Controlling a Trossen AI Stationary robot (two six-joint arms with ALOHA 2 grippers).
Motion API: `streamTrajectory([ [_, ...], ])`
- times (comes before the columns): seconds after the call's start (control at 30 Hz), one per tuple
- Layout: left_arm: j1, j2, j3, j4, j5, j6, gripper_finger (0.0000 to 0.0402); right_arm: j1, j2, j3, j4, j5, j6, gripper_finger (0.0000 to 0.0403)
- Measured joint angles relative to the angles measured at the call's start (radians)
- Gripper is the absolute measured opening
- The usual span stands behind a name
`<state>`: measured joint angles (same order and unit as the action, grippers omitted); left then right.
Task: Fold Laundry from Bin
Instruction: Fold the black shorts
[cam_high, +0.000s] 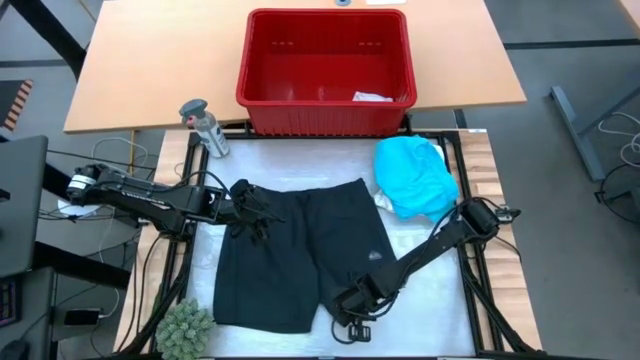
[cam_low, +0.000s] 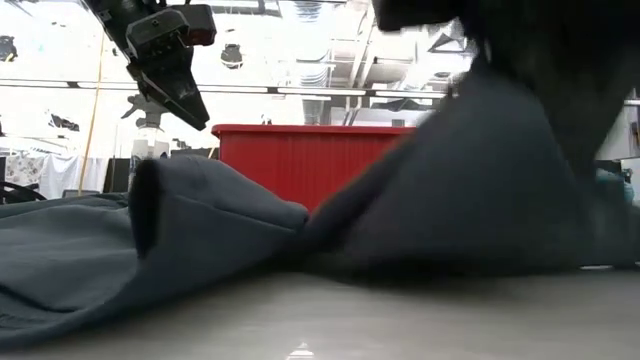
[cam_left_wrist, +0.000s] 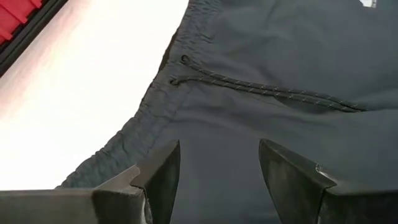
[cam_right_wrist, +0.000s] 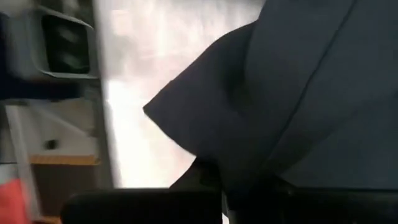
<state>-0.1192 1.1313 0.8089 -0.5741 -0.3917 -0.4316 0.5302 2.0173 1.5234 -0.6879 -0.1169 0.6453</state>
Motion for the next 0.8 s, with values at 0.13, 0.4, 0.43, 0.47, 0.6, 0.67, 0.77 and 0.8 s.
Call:
streamTrajectory([
  [0.13, 0.000, 0.000, 0.000, 0.011, -0.002, 0.001, 0.0208, -0.045, 0.000, 0.104, -0.063, -0.110, 0.054, 0.0022],
  [0.4, 0.000, 0.000, 0.000, 0.012, -0.008, 0.000, 0.0208, -0.184, -0.002, 0.230, -0.076, -0.296, 0.036, 0.0029],
  [0.43, 0.000, 0.000, 0.000, 0.012, -0.008, -0.002, 0.0208, -0.203, -0.002, 0.230, -0.076, -0.308, 0.016, 0.0029],
  [0.47, 0.000, 0.000, 0.000, 0.012, -0.008, -0.008, 0.0208, -0.221, -0.002, 0.230, -0.079, -0.309, 0.002, 0.0029],
  [0.6, 0.000, 0.000, 0.000, 0.012, -0.006, -0.027, 0.0208, -0.260, -0.001, 0.222, -0.082, -0.304, -0.042, 0.0046],
  [0.67, 0.000, 0.000, 0.000, 0.012, 0.000, -0.030, 0.0208, -0.255, 0.000, 0.214, -0.083, -0.304, -0.049, 0.0063],
  [0.77, 0.000, 0.000, 0.000, 0.012, 0.005, -0.032, 0.0208, -0.227, 0.000, 0.211, -0.081, -0.305, -0.051, 0.0095],
  [0.8, 0.000, 0.000, 0.000, 0.012, 0.005, -0.032, 0.0208, -0.214, 0.000, 0.211, -0.076, -0.305, -0.051, 0.0107],
])
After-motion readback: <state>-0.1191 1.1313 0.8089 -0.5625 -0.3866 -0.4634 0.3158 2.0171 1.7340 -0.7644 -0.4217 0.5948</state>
